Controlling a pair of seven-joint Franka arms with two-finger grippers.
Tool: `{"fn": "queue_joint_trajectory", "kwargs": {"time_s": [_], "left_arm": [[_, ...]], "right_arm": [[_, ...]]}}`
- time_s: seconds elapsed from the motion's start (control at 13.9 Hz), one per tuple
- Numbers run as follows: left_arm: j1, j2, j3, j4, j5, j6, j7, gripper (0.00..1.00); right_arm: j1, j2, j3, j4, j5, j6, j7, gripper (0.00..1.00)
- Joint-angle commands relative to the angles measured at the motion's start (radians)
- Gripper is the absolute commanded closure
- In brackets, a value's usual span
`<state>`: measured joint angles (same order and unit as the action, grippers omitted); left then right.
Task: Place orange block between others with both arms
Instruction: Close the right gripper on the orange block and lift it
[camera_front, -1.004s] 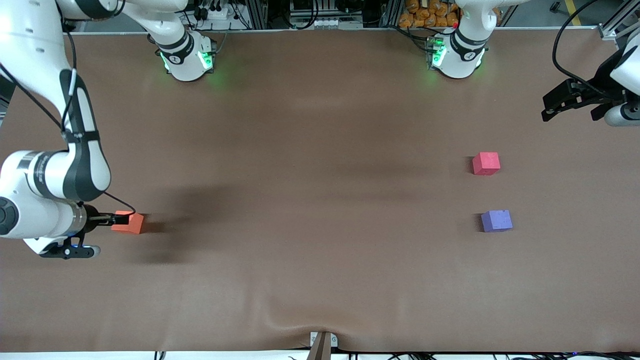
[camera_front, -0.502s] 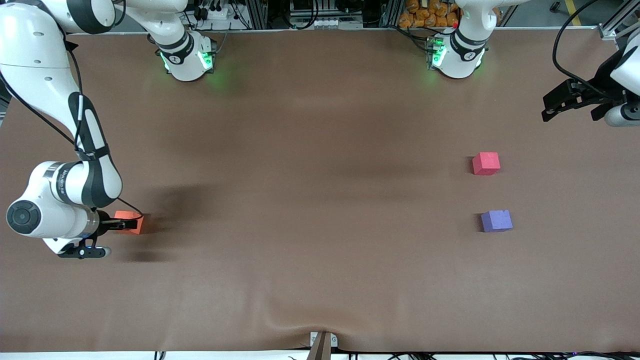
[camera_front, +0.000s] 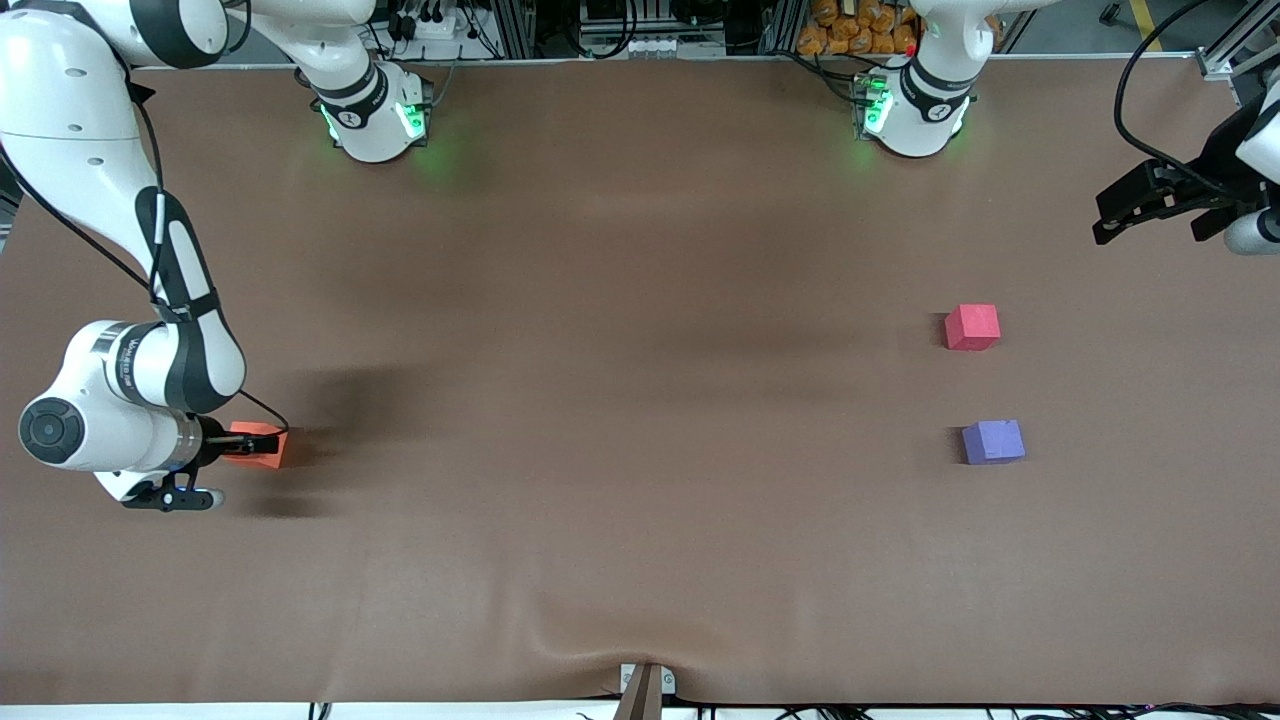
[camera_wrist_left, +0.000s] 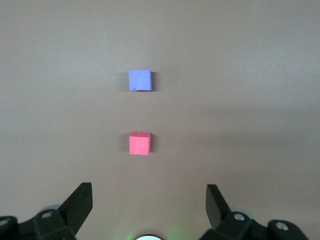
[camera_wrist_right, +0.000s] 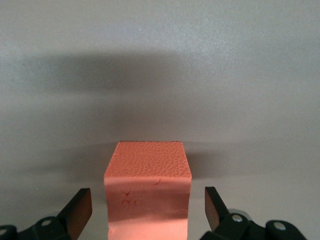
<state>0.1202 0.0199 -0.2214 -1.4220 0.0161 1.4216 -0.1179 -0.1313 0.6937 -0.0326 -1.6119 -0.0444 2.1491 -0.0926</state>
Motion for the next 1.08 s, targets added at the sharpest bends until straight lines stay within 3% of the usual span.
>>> {"fn": "queue_joint_trajectory", "kwargs": {"time_s": [0.0, 0.07, 0.14, 0.22, 0.65, 1.0], "left_arm": [[0.007, -0.017, -0.006, -0.002, 0.016, -0.012, 0.017, 0.0], [0.007, -0.017, -0.006, -0.003, 0.018, -0.012, 0.017, 0.0], [0.007, -0.018, -0.006, -0.002, 0.016, -0.012, 0.018, 0.0], [0.007, -0.02, -0.006, -0.003, 0.016, -0.012, 0.02, 0.0], [0.007, -0.018, -0.007, -0.002, 0.012, -0.012, 0.02, 0.0], [0.009, -0.026, -0.006, -0.003, 0.018, -0.029, 0.017, 0.0]], "right_arm": [[-0.024, 0.018, 0.013, -0.002, 0.014, 0.021, -0.018, 0.03], [-0.024, 0.018, 0.014, -0.003, 0.014, 0.017, -0.018, 0.34], [-0.024, 0.02, 0.014, -0.002, 0.014, 0.012, -0.016, 0.74], [-0.022, 0.02, 0.014, -0.002, 0.014, 0.009, -0.013, 1.0], [-0.01, -0.011, 0.017, 0.009, 0.014, 0.003, -0.016, 1.0], [0.083, -0.17, 0.02, 0.012, 0.014, -0.098, -0.009, 1.0]]}}
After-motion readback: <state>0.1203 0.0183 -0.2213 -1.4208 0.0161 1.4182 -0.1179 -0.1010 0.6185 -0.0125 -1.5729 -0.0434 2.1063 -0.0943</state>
